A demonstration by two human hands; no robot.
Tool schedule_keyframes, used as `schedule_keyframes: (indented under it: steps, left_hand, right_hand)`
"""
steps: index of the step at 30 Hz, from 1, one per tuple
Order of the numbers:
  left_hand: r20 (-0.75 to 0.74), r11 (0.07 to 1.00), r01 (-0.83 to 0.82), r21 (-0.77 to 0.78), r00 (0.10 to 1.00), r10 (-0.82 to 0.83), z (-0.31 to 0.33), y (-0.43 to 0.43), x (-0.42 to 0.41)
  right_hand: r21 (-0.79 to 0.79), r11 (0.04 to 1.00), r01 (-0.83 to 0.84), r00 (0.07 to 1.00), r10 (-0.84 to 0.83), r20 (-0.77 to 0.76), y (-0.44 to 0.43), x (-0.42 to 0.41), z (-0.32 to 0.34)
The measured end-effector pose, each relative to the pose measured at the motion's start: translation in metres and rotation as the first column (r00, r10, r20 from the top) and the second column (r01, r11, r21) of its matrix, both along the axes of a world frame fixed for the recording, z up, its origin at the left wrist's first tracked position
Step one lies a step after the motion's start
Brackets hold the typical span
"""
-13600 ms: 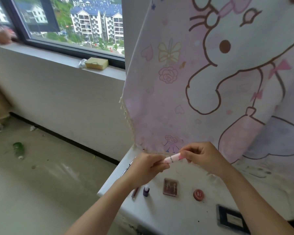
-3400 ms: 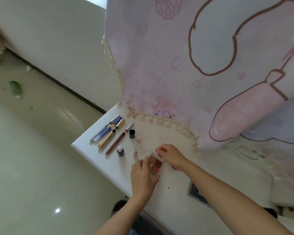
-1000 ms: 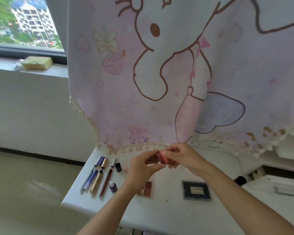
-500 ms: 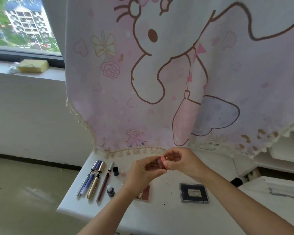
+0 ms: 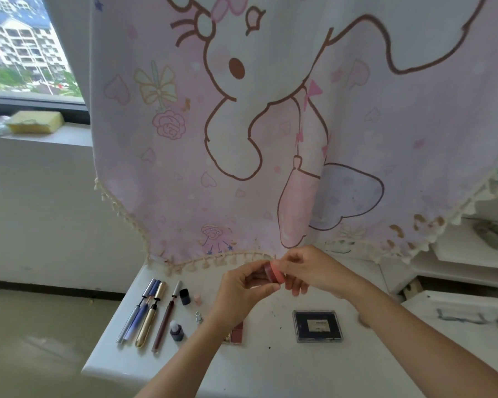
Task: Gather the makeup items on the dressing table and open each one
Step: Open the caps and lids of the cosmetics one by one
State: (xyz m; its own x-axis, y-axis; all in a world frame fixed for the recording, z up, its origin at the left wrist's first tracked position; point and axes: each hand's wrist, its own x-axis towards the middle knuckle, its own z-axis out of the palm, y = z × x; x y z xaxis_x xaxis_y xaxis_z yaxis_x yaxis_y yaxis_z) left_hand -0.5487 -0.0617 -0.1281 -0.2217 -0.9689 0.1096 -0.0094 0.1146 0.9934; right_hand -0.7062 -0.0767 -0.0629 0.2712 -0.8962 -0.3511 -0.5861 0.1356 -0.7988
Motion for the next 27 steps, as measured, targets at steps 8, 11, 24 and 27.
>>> schedule_keyframes:
  steps: [8, 11, 24, 27]
  left_hand:
    - [-0.040, 0.999, 0.007, 0.035, 0.999, -0.005, 0.003, 0.002, -0.003]
    - [-0.033, 0.999, 0.009, 0.031, 0.999, -0.008, 0.002, 0.002, -0.004]
    - [-0.079, 0.965, 0.016, 0.263, 0.997, 0.005, -0.019, 0.009, -0.012]
    - [-0.064, 0.956, -0.004, 0.295, 0.998, 0.024, -0.027, 0.010, -0.015]
  right_hand:
    - [0.033, 0.997, -0.074, 0.988, 0.068, 0.138, 0.000, -0.009, 0.004]
    - [0.016, 1.000, -0.023, 0.999, 0.022, 0.044, 0.001, -0.008, 0.002]
    - [0.017, 0.999, -0.049, 0.994, 0.047, 0.104, 0.006, -0.016, -0.020]
    - [0.013, 0.999, -0.049, 0.992, 0.047, 0.116, 0.006, -0.020, -0.025]
